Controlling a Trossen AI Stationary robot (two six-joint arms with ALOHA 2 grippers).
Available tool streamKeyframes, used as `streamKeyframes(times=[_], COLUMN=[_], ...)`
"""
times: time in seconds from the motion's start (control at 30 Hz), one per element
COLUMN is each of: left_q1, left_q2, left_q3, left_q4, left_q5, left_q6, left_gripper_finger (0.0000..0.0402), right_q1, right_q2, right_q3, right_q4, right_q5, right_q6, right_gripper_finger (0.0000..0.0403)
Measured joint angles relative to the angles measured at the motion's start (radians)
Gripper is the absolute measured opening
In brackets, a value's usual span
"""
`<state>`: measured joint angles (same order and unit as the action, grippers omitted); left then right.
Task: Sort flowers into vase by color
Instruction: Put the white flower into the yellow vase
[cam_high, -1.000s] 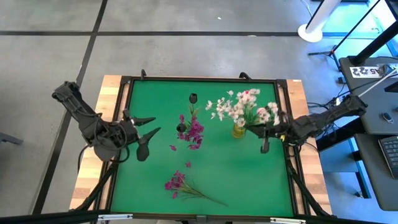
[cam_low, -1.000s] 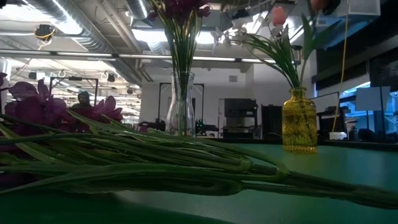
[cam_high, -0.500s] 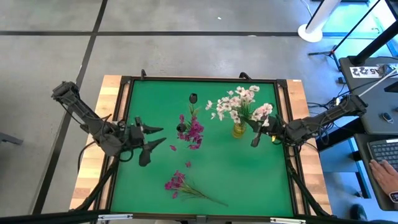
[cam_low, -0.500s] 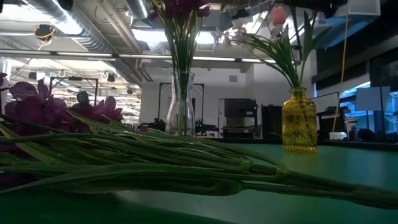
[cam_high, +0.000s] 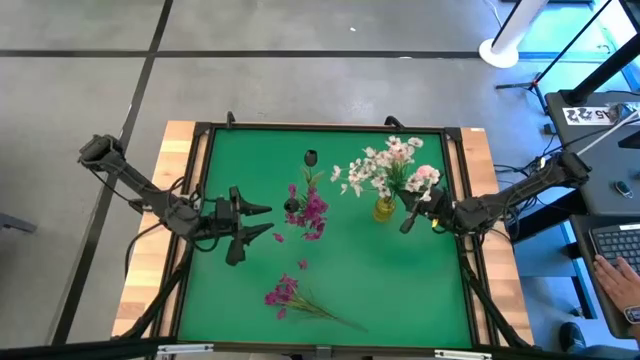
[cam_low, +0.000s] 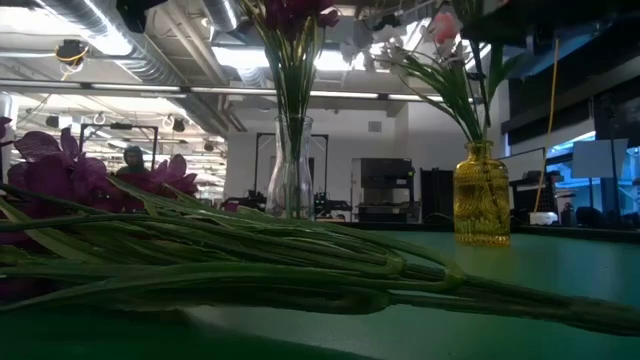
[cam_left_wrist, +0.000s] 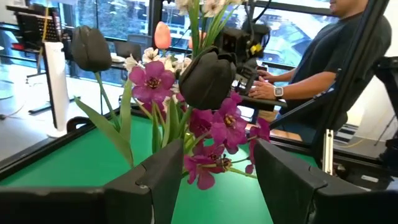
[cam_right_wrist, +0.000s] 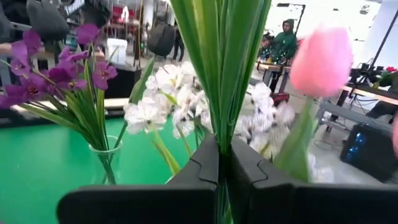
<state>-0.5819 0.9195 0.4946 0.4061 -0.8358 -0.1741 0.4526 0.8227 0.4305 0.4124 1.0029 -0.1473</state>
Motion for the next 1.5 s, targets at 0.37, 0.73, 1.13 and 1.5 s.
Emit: streamKeyframes(times=[0.37,0.73,1.13,1.5], left_q1=[0.002,0.002,0.001,0.001], left_q2=[0.000,0.002,0.002,0.002], left_q3=[0.000,0.000,-0.001,-0.001], left_q4=[0.000,-0.002,-0.007,-0.018], left_q5=[0.020,0.020,0.020,0.020], left_q6=[-0.006,-0.010,-0.013,-0.029], left_gripper_finger=[0.0192,0.0192,0.0192,0.0192], right_q1=[-0.001,-0.002,-0.002,-0.001], right_q2=[0.000,0.115,0.263,0.267], right_q3=[-0.204,-0.205,-0.205,-0.204], right_q4=[0.428,0.429,0.360,0.222], right_q5=[-0.053,-0.047,-0.003,-0.017], right_q6=[-0.115,-0.070,0.127,0.326], right_gripper_finger=[0.0005,0.0005,0.0021,0.0058])
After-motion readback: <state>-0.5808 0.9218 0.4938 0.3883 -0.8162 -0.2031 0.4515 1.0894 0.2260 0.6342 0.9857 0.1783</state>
